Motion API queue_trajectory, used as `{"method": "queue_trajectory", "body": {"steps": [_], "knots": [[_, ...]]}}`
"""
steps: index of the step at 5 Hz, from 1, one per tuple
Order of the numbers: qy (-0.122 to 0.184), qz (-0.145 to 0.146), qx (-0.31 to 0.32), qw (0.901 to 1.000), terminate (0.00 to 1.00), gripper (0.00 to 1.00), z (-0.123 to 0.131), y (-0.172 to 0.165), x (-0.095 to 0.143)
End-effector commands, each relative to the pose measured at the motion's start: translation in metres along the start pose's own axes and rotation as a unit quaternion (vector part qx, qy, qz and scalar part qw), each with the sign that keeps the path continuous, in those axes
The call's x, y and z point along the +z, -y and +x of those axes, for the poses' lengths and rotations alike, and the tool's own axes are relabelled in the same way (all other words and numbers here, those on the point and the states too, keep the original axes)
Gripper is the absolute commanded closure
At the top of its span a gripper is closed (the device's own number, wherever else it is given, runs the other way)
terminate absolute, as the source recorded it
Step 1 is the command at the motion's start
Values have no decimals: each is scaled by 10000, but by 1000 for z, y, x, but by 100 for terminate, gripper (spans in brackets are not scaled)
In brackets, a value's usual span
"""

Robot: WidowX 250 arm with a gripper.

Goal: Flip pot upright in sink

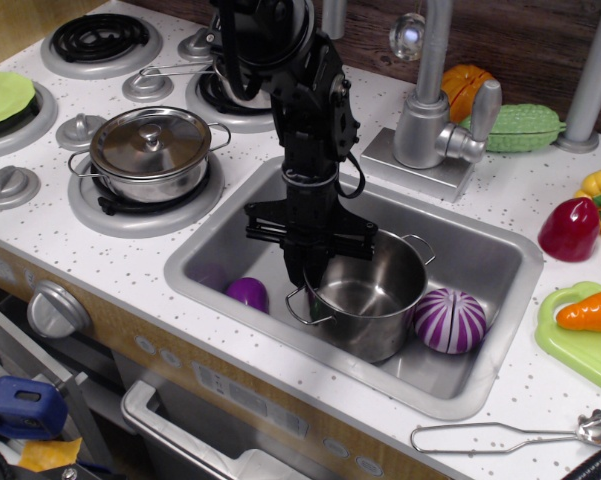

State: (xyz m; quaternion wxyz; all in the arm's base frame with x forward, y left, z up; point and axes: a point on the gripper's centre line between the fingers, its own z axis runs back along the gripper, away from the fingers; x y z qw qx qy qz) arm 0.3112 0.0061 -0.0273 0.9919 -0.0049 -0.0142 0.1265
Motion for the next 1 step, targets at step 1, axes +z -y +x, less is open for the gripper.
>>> {"method": "queue_trajectory", "body": {"steps": [1], "knots": [[494, -38, -97, 9987, 100, 0, 13, 5, 29]]}}
